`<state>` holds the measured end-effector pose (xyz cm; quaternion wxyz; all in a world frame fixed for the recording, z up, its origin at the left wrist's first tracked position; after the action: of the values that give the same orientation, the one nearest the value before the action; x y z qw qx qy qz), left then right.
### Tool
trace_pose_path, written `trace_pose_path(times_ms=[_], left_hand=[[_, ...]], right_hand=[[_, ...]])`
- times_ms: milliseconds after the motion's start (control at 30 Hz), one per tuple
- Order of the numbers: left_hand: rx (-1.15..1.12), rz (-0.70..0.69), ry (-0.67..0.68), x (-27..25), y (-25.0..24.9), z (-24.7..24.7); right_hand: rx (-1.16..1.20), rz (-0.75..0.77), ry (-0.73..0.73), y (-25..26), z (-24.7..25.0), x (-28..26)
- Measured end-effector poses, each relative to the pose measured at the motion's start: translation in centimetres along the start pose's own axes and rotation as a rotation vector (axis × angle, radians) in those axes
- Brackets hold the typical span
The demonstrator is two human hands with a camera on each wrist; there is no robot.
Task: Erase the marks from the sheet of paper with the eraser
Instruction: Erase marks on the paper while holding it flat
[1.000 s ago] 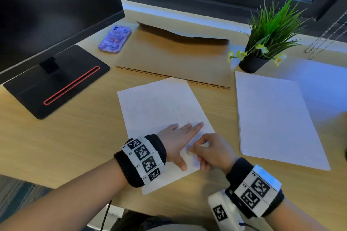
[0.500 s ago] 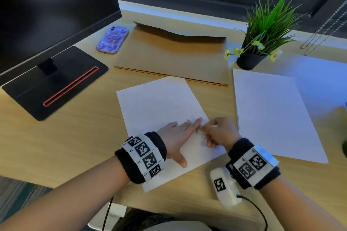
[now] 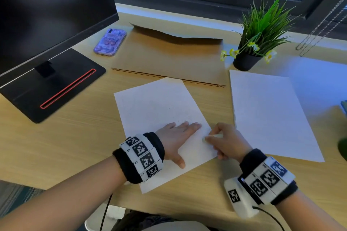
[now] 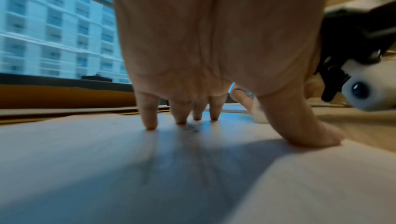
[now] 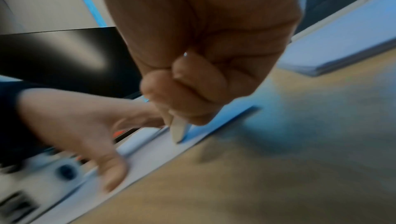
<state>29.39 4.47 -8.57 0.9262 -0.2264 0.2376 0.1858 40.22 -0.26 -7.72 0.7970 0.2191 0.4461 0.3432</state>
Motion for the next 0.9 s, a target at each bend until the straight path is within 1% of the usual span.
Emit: trace_pose_path(times_ms=[100,133,167,200,300,333,367,467,500,533,633,667,700,800,833,867,900], left_hand=[[0.126,-0.016,-0.003,0.1,-1.1,0.0],[0.155,-0.009,-0.011,0.2,-1.3,-0.1],[0.175,0.0,-0.017,0.3,-1.5,-0.2],[0.187,0.009,-0.015,0.4,-1.5,-0.3],[0.198,0.028,0.015,0.5,-1.4,-0.7],[0.205,0.031,0.025,0.5,-1.4,-0.7],[0.215,0.03,0.032,0.5,-1.4,-0.8],[0.236,0.025,0.039,0.5,-1.4,-0.8],[0.236,0.025,0.04,0.5,-1.3,-0.8],[0.231,0.027,0.041,0.5,-1.3,-0.8],[0.211,0.034,0.054,0.4,-1.2,-0.9],[0.207,0.036,0.057,0.4,-1.3,-0.9],[0.207,0.038,0.057,0.4,-1.3,-0.9],[0.218,0.037,0.05,0.5,-1.3,-0.8],[0.222,0.037,0.05,0.6,-1.3,-0.9],[0.223,0.038,0.053,0.6,-1.2,-0.9],[0.218,0.038,0.057,0.6,-1.2,-1.0]], right_hand=[[-0.152,0.008,0.252,-0.9,-3.8,-2.0],[-0.174,0.008,0.304,-1.2,-4.6,-2.3],[-0.166,0.008,0.32,-1.2,-4.7,-2.3],[-0.129,0.004,0.294,-1.1,-4.3,-1.9],[0.027,-0.007,0.094,-0.6,-1.2,-0.8],[0.043,-0.003,0.058,-0.5,-0.9,-0.8],[0.031,-0.002,0.061,-0.5,-1.3,-1.3],[-0.023,-0.001,0.218,-0.9,-4.5,-2.9],[-0.012,-0.008,0.237,-1.1,-4.6,-3.0],[0.003,-0.017,0.209,-1.3,-3.8,-2.5],[0.084,-0.035,0.022,-1.6,0.3,-0.9],[0.096,-0.034,0.0,-1.6,0.6,-0.9],[0.08,-0.032,0.018,-1.5,0.0,-1.2],[0.018,-0.017,0.165,-1.3,-4.0,-2.9],[0.016,-0.01,0.188,-1.2,-4.5,-3.2],[0.025,-0.009,0.182,-1.3,-4.2,-3.0],[0.044,-0.018,0.139,-1.5,-3.1,-2.4]])
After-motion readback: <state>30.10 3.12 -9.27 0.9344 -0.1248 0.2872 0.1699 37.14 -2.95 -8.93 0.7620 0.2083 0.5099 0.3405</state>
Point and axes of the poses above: each hand's wrist, its own x-axis towards the middle knuckle, its own z-axis out of the back of the hand, y = z × x, the point moved 10 cm from there along x, towards the middle knuckle, and after that the axes turned 1 degree about y, right-handed, at the moved point
